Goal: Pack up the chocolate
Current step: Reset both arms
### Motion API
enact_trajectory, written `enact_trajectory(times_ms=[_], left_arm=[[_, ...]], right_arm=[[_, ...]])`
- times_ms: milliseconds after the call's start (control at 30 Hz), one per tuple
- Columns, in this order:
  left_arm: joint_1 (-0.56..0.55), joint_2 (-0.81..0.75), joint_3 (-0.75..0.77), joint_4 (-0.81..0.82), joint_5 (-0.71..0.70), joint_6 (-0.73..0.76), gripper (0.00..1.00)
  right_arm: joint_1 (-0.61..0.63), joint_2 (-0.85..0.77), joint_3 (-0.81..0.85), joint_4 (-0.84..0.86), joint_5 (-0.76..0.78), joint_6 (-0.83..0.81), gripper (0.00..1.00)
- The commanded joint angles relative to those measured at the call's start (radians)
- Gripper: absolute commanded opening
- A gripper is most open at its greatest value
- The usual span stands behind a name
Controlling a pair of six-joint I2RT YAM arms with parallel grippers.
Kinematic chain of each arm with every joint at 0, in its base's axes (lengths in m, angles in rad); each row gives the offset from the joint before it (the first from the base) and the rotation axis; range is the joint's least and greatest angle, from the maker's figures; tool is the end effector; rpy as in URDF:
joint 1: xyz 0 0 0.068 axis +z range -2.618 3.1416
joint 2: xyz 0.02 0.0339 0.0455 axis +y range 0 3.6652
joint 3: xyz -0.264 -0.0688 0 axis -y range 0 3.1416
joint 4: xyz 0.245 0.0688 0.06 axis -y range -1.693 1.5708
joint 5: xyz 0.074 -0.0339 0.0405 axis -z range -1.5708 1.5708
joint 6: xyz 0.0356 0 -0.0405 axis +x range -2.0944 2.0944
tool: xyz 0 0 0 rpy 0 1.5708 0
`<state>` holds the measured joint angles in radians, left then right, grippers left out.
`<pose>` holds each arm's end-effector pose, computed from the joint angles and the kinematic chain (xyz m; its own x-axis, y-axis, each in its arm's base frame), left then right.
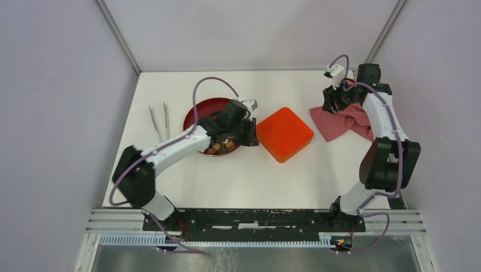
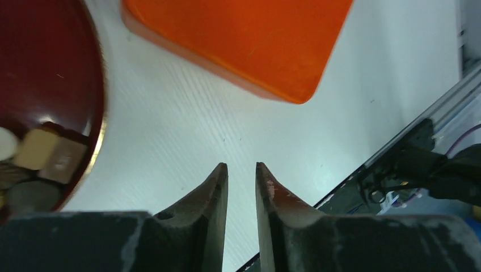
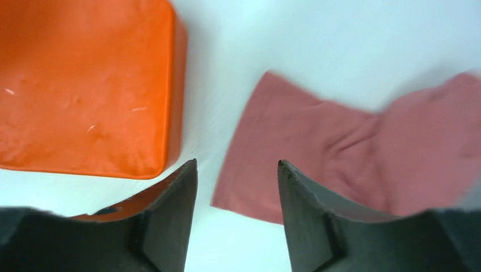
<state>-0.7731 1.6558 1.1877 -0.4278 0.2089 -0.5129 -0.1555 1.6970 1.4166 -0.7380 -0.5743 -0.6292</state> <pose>0.2497 -0.2540 0.2346 -0.8677 0.1759 -0.4650 0.4019 0.7988 -0.4477 0.3584 -0.0366 0.2768 -0.5907 -0.4075 -0.6964 -0.6175 0.7839 0.0651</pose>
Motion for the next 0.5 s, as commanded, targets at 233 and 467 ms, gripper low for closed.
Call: enact_trajectory(times_ms=[233,467], left_arm=[[0.308,-0.435,0.183,0.165,-0.017,0.03,0.97],[0.327,-0.398,0.49,-0.028,0.004,0.076,0.98]], right_arm=[[-0.022,-0.347,0.186,0.349,0.065,0.273,0.98],[-0.021,-0.491,0.126,0.472,0.214,0.478,0.98]])
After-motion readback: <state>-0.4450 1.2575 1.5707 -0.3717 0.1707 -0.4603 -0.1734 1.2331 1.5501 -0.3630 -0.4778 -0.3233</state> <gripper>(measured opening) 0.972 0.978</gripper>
